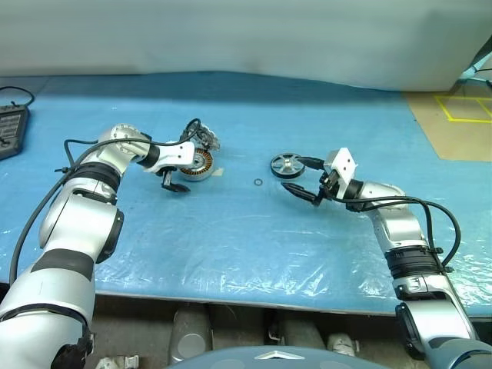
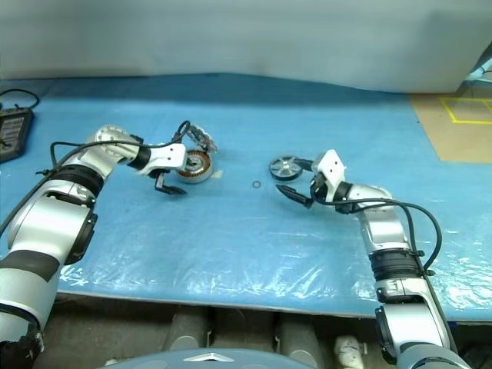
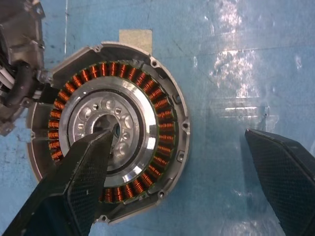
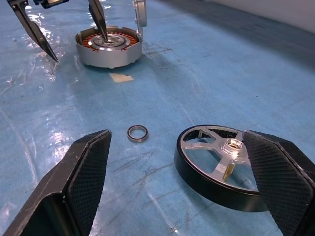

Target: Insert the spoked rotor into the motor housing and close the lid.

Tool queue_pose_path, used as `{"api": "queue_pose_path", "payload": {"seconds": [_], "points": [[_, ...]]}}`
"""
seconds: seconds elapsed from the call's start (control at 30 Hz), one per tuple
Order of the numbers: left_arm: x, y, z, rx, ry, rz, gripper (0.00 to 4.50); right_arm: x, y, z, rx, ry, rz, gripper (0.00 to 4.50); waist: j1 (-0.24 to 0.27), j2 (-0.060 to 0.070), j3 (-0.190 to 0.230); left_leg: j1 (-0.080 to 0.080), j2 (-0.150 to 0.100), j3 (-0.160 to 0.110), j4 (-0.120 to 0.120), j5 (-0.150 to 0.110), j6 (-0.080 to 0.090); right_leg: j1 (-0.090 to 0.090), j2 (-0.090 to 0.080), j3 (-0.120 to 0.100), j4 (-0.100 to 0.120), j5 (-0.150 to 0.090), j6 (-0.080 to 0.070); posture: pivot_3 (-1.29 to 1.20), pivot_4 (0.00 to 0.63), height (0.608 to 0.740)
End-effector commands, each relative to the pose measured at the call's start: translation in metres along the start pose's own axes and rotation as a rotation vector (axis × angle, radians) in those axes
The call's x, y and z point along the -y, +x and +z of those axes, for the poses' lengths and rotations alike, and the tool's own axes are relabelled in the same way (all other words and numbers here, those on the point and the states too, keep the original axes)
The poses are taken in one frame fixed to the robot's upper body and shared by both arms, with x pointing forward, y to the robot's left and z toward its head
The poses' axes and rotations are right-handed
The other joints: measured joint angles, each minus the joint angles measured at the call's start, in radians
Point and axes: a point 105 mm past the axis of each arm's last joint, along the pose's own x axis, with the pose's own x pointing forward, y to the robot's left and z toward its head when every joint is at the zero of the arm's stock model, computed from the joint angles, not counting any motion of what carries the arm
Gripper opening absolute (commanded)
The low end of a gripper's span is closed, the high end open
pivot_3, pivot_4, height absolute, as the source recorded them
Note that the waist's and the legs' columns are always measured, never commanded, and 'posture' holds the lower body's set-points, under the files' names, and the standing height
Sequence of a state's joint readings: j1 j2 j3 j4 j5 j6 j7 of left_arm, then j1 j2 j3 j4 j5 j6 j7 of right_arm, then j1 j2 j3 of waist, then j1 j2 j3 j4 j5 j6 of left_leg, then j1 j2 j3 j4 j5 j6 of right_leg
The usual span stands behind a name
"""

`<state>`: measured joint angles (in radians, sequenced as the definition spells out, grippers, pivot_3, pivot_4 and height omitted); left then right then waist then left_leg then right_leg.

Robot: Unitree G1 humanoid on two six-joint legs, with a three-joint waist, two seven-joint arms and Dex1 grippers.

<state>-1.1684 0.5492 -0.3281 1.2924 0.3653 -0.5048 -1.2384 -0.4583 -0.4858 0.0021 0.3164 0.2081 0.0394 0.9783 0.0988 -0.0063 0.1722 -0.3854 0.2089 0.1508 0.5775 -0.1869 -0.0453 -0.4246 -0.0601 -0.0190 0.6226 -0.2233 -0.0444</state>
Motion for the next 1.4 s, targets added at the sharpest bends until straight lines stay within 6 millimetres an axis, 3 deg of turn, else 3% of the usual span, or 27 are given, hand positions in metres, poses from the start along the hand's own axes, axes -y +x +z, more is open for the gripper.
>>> {"api": "queue_pose_path", "payload": {"seconds": [0.03, 0.07, 0.17, 0.3, 0.43, 0.53, 0.67, 0.83, 1.0, 1.4], "points": [[0.001, 0.001, -0.003, -0.027, 0.010, -0.006, 4.50, 0.006, -0.008, 0.015, 0.046, -0.027, -0.029, 4.46, 0.000, 0.000, 0.000, 0.000, 0.000, 0.000, 0.000, 0.000, 0.000, 0.000, 0.000, 0.000, 0.000, 0.000, 0.000, 0.00, 0.150, 0.740], [0.003, 0.003, -0.004, -0.033, 0.012, -0.013, 4.50, 0.006, -0.008, 0.015, 0.046, -0.027, -0.029, 4.46, 0.000, 0.000, 0.000, 0.000, 0.000, 0.000, 0.000, 0.000, 0.000, 0.000, 0.000, 0.000, 0.000, 0.000, 0.000, 0.00, 0.150, 0.740], [0.005, 0.007, -0.005, -0.042, 0.020, -0.024, 3.90, 0.006, -0.008, 0.015, 0.046, -0.027, -0.029, 4.50, 0.000, 0.000, 0.000, 0.001, 0.000, 0.000, 0.000, 0.000, 0.000, 0.001, 0.000, 0.000, 0.000, 0.000, 0.000, 0.00, 0.150, 0.740], [0.012, 0.016, -0.008, -0.083, 0.055, -0.055, 2.59, 0.006, -0.008, 0.017, 0.048, -0.031, -0.030, 4.50, -0.002, 0.000, 0.000, 0.002, 0.000, 0.000, 0.000, 0.000, 0.000, 0.002, 0.000, 0.000, 0.000, 0.000, -0.001, 0.00, 0.150, 0.740], [0.020, 0.022, -0.012, -0.101, 0.059, -0.084, 2.59, 0.007, -0.008, 0.018, 0.050, -0.036, -0.033, 4.50, -0.001, 0.000, 0.000, 0.005, -0.001, 0.000, -0.001, 0.000, 0.000, 0.004, -0.001, 0.000, 0.000, 0.000, 0.000, 0.00, 0.150, 0.740], [0.024, 0.024, -0.015, -0.109, 0.064, -0.099, 2.26, 0.007, -0.008, 0.018, 0.050, -0.038, -0.037, 4.50, -0.001, 0.001, -0.001, 0.007, -0.001, 0.000, -0.001, 0.000, 0.000, 0.006, -0.001, 0.000, -0.001, 0.000, 0.000, 0.00, 0.150, 0.740], [0.019, 0.023, -0.011, -0.084, 0.041, -0.070, 2.26, 0.008, -0.008, 0.018, 0.049, -0.038, -0.039, 4.50, -0.001, 0.002, -0.001, 0.011, -0.001, 0.000, -0.001, 0.000, 0.000, 0.011, -0.002, 0.000, -0.003, -0.001, -0.001, 0.00, 0.150, 0.740], [0.004, 0.020, 0.019, 0.074, -0.087, -0.061, 2.26, 0.008, -0.009, 0.017, 0.047, -0.035, -0.040, 4.50, 0.002, 0.002, -0.001, 0.013, -0.002, 0.000, -0.002, 0.000, 0.000, 0.015, -0.002, 0.000, -0.005, -0.001, -0.001, 0.00, 0.150, 0.740], [0.003, 0.021, 0.052, 0.212, -0.137, -0.142, 2.26, 0.010, -0.009, 0.017, 0.046, -0.035, -0.042, 4.50, 0.012, 0.001, -0.001, 0.012, -0.002, 0.000, -0.005, 0.000, 0.000, 0.014, -0.002, 0.000, -0.009, -0.001, -0.001, 0.00, 0.150, 0.740], [0.050, 0.007, 0.103, 0.271, -0.200, -0.293, 2.26, 0.006, -0.002, 0.017, 0.048, -0.028, -0.023, 4.50, -0.004, 0.002, 0.002, 0.000, 0.000, 0.001, -0.007, 0.002, 0.004, 0.000, -0.001, -0.002, -0.007, -0.001, -0.002, 0.00, 0.150, 0.740]]}}
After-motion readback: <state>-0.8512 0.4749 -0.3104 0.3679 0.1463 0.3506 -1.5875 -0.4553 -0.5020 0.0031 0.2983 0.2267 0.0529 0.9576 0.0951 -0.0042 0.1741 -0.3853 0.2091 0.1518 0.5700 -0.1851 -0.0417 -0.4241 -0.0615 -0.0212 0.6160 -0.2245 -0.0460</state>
